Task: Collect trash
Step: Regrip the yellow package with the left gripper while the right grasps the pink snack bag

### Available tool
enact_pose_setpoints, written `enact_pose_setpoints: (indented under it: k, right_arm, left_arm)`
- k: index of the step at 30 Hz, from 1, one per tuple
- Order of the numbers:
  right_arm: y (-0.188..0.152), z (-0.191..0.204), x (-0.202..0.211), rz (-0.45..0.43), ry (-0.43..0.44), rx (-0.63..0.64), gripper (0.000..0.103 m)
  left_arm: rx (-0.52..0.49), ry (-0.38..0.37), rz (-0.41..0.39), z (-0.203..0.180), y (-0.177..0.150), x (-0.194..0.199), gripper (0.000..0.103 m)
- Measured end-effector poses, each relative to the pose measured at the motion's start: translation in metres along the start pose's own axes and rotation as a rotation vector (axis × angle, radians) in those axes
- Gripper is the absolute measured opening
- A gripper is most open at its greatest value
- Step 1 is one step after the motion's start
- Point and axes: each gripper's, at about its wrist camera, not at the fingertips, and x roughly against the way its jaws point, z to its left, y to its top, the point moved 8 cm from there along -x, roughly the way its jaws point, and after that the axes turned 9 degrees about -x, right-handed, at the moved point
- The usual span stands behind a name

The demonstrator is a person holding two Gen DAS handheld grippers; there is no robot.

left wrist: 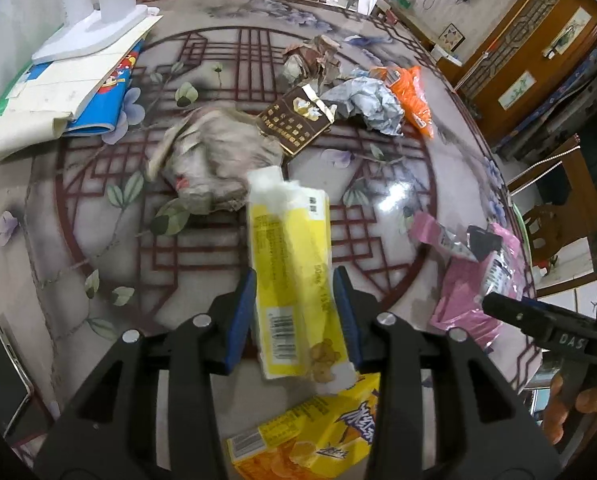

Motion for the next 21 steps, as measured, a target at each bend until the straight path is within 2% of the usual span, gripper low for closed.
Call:
enact_pose_setpoints:
  k: [3,5,7,13,16,21]
  right_arm:
    - [0.002,-0.003,0.003,0.002,0.011,-0.031,0.081]
    - [0.003,-0.003,0.006,0.001,0.010,-0.044,0.081]
    - [0.005,-0.005,0.008,-0.003,0.012,-0.058,0.081]
    - [0.011,-0.003,0.010,-0.009,0.008,-0.075,0.082]
    - [0.013,0.000,0.007,-0.004,0.001,-0.064,0.082]
    - [0.015,0.002,-0.004,0.013,-0.038,-0.046,0.082]
  left_arm:
    - [-0.005,0.004,-0.001,0.000,0.002,0.000,0.039]
    - [-0.005,-0.001,-0.002,-0.001,0.003,0.000,0.042]
    - [-0.008,-0.006,0.000,-0.002,0.003,-0.001,0.051]
    - [0.001,-0.023,0.039,-0.006,0.000,-0.012,0.057]
    - [0.000,-0.036,0.032,-0.010,0.003,-0.012,0.065]
    - [-0.014,-0.065,0.026,-0.025,0.012,-0.015,0.066]
